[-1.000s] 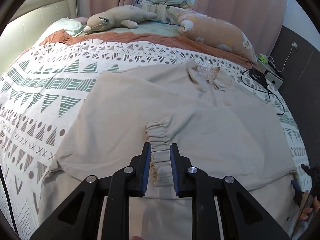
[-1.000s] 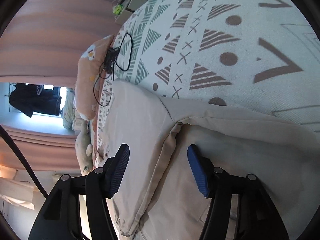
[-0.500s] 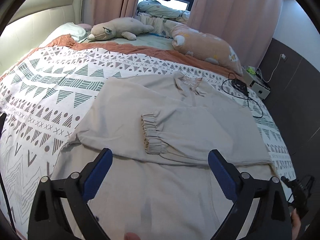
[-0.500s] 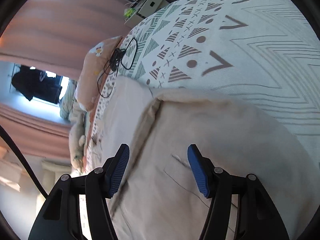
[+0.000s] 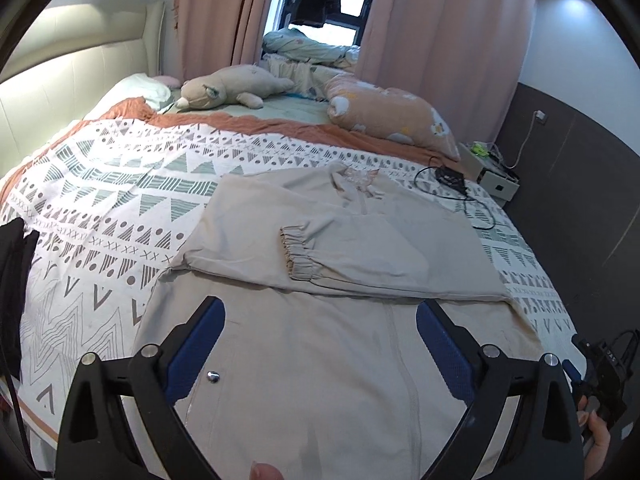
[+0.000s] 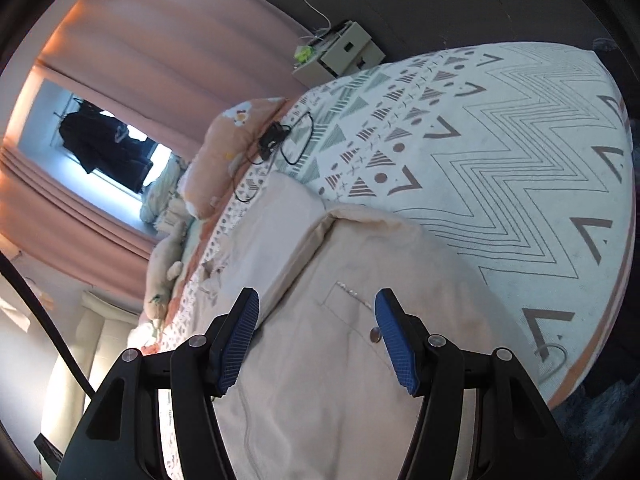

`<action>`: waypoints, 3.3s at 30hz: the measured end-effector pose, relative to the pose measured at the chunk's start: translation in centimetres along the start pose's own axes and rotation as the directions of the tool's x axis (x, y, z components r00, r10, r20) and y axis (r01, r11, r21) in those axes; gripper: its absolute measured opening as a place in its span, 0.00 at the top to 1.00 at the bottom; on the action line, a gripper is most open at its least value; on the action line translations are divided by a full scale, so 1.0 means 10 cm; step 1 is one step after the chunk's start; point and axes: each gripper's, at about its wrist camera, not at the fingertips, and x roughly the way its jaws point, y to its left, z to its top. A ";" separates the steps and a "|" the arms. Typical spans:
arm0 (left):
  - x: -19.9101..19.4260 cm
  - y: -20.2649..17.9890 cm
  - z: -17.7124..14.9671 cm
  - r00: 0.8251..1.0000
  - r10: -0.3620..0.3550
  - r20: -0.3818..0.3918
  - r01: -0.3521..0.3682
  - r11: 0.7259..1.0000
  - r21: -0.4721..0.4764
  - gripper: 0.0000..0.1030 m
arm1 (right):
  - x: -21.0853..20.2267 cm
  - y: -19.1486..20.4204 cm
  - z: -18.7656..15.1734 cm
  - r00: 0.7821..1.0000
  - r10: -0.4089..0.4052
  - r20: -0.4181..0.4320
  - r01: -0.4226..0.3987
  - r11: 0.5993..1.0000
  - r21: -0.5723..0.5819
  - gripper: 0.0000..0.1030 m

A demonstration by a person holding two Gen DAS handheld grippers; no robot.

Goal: Fold large clothes

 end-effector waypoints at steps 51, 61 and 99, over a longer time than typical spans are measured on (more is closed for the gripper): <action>-1.43 1.52 -2.04 0.999 0.014 0.045 -0.005 0.983 -0.181 0.00 | -1.70 -0.34 -1.35 0.991 -0.127 0.041 0.127 0.811 -0.572 0.00; -1.14 1.60 -1.96 1.000 -0.016 0.017 0.019 0.980 -0.196 0.00 | -1.46 -0.48 -1.23 0.990 -0.139 -0.030 0.106 0.859 -0.500 0.00; 0.15 2.11 -1.83 0.957 -0.238 -0.167 0.120 0.845 -0.521 0.39 | -0.25 -0.89 -0.70 0.934 0.230 -0.271 -0.250 0.968 -0.038 0.35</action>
